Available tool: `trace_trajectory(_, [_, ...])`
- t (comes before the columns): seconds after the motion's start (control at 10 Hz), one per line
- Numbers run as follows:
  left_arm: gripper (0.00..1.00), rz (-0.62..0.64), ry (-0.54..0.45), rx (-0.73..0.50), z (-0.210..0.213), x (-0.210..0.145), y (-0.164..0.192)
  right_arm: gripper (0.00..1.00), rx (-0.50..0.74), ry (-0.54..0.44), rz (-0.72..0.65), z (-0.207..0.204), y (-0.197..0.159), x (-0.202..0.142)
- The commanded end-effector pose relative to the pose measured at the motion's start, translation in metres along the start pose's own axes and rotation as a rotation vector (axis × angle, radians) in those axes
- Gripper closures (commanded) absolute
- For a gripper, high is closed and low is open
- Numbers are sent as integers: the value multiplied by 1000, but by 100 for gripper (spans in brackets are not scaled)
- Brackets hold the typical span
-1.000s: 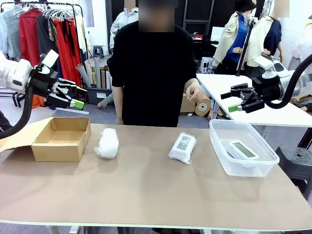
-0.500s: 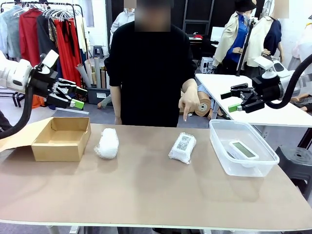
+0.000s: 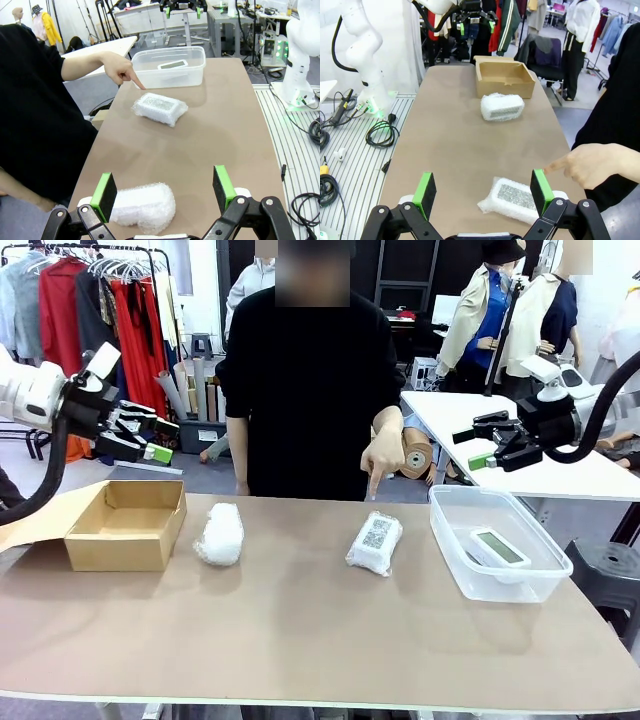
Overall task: Separate and place wrapped and unwrapped clocks.
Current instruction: Pick up the Digital clock indicated by the person.
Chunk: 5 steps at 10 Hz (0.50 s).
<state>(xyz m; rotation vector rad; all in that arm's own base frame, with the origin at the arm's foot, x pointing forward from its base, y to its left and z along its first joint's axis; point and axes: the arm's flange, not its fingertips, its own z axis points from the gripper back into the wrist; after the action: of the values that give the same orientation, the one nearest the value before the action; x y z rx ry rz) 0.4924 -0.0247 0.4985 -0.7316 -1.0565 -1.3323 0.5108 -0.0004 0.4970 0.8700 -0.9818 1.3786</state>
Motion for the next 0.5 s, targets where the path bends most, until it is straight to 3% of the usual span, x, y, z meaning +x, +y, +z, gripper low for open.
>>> trace_trajectory(0.0, [0,-2,-2,0,0,1,-1,0,0,-2,4,1,0,2])
trace_trajectory(0.4, [0,-2,-2,0,0,1,-1,0,0,-2,4,1,0,2])
